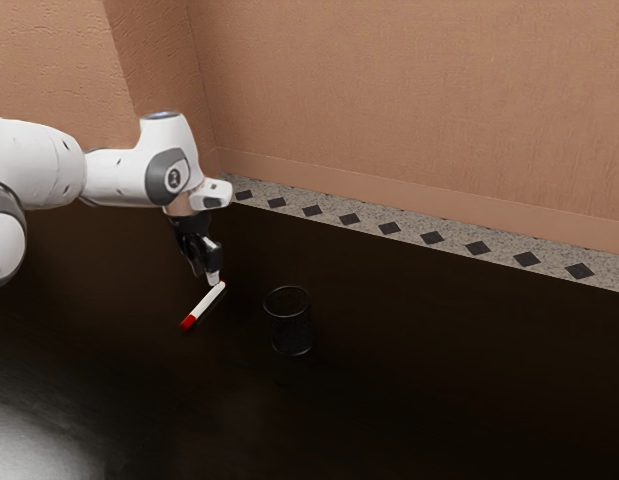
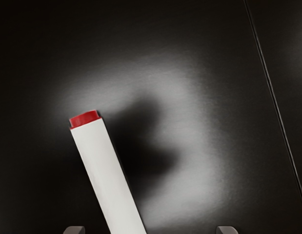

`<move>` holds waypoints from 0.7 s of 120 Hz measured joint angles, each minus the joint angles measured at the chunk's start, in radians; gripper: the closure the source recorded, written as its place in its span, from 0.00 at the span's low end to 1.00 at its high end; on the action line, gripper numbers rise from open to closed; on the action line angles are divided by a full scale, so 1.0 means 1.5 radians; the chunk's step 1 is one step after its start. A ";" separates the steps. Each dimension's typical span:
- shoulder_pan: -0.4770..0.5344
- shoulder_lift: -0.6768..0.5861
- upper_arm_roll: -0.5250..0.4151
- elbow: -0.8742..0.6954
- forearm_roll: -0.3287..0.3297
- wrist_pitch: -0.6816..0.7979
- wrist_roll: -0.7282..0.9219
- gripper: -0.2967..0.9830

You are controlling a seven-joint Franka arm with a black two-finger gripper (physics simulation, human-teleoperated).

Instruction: Put the marker into the pen holder.

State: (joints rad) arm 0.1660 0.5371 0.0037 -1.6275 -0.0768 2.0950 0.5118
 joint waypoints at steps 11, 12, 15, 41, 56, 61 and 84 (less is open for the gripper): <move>-0.005 0.020 0.017 0.016 0.002 0.010 -0.006 0.54; -0.005 0.022 0.018 0.018 0.002 0.011 -0.007 0.54; -0.006 0.031 0.020 0.026 0.001 0.013 -0.008 0.54; -0.024 0.096 0.050 0.089 -0.005 0.024 -0.019 0.53; -0.039 0.103 0.057 0.094 -0.014 0.027 -0.024 0.52; -0.041 0.104 0.059 0.094 -0.019 0.028 -0.025 0.52; -0.046 0.118 0.061 0.094 -0.036 0.030 -0.031 0.52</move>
State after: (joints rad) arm 0.0976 0.7135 0.0950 -1.4868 -0.1306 2.1394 0.4646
